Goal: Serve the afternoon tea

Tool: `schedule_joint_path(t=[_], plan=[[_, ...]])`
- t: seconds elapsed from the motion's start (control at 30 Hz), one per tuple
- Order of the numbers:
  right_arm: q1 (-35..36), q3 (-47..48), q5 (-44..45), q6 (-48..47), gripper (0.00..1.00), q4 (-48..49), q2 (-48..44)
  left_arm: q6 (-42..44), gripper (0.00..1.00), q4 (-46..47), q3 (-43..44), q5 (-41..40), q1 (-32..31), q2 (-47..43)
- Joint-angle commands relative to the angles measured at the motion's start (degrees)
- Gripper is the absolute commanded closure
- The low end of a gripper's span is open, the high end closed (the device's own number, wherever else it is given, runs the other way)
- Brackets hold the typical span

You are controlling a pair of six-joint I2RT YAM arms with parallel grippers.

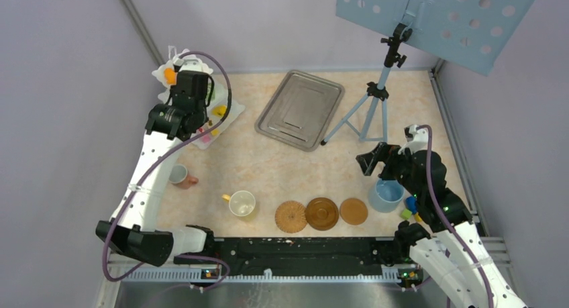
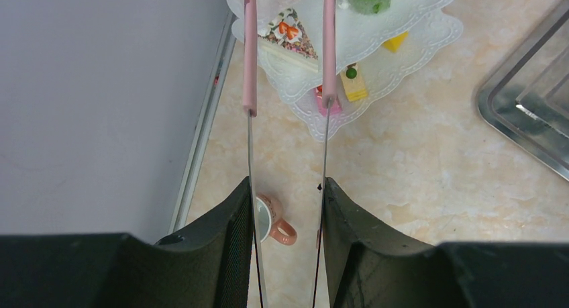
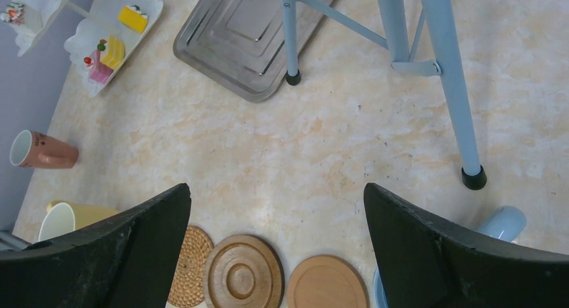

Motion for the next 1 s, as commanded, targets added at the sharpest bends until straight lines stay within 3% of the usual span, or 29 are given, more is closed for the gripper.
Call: schedule_joint_path(t=[0.0,0.3,0.73,0.97], plan=[[0.63,0.52,-0.42,-0.73,0.02,2.06,0.24,-1.31,0.76,5.15,-1.86,-0.79,0.63,-1.61],[0.61,0.65,-0.33,-0.51,0.02,1.82,0.1,-0.92,0.72,6.81,-2.67,-1.12,1.09,-0.4],[0.6,0.79,-0.61,-0.34,0.02,1.36,-0.39,-0.9,0.47,6.4,0.61,1.25,1.47,0.3],[0.59,1.38,0.02,-0.34,0.02,0.96,-0.49,-0.92,0.46,5.6,3.24,2.67,1.45,0.28]])
